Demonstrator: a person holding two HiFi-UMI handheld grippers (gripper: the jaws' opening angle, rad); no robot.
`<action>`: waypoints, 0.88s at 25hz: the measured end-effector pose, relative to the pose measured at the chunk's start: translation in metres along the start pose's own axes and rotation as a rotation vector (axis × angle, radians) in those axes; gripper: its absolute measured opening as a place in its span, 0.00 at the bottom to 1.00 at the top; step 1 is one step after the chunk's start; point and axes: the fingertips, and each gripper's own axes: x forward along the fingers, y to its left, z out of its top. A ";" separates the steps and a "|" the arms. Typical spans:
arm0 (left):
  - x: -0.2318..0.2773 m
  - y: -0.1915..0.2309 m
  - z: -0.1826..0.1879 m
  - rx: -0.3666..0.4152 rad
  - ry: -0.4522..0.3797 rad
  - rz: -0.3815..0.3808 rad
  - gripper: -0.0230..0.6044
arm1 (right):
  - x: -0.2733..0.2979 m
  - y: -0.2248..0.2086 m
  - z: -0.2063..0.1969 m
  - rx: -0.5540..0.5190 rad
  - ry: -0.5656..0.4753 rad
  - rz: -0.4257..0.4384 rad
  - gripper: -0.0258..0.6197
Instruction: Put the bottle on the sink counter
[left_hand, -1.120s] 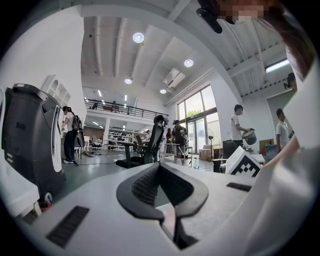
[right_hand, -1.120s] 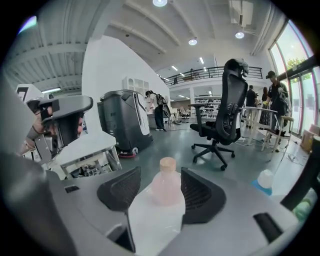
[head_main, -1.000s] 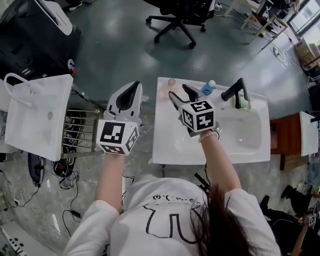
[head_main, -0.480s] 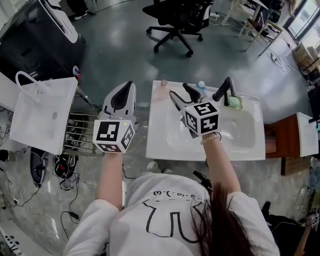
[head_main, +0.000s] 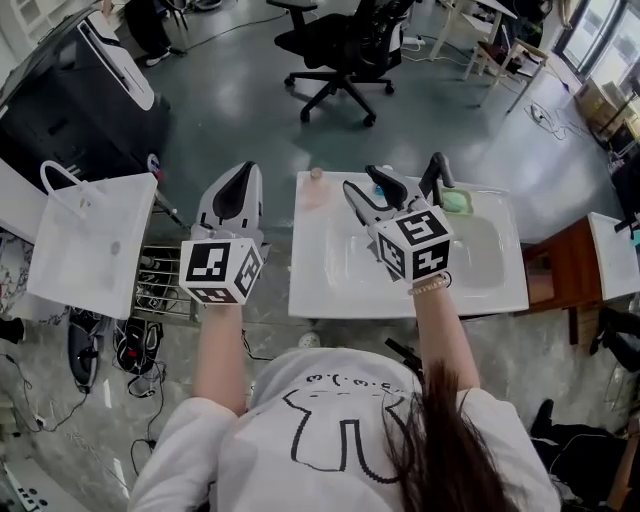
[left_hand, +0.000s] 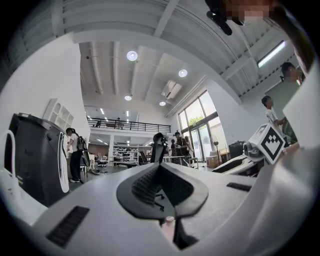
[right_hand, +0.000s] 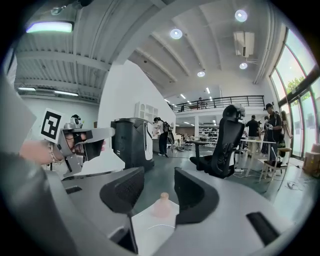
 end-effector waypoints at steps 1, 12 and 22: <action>0.000 -0.003 0.002 0.002 -0.007 -0.002 0.05 | -0.008 -0.001 0.003 -0.005 -0.013 -0.007 0.35; 0.002 -0.017 0.025 0.034 -0.062 -0.008 0.05 | -0.091 -0.022 0.049 -0.046 -0.224 -0.208 0.12; -0.002 -0.023 0.044 0.045 -0.096 -0.009 0.05 | -0.110 -0.036 0.061 -0.052 -0.236 -0.247 0.11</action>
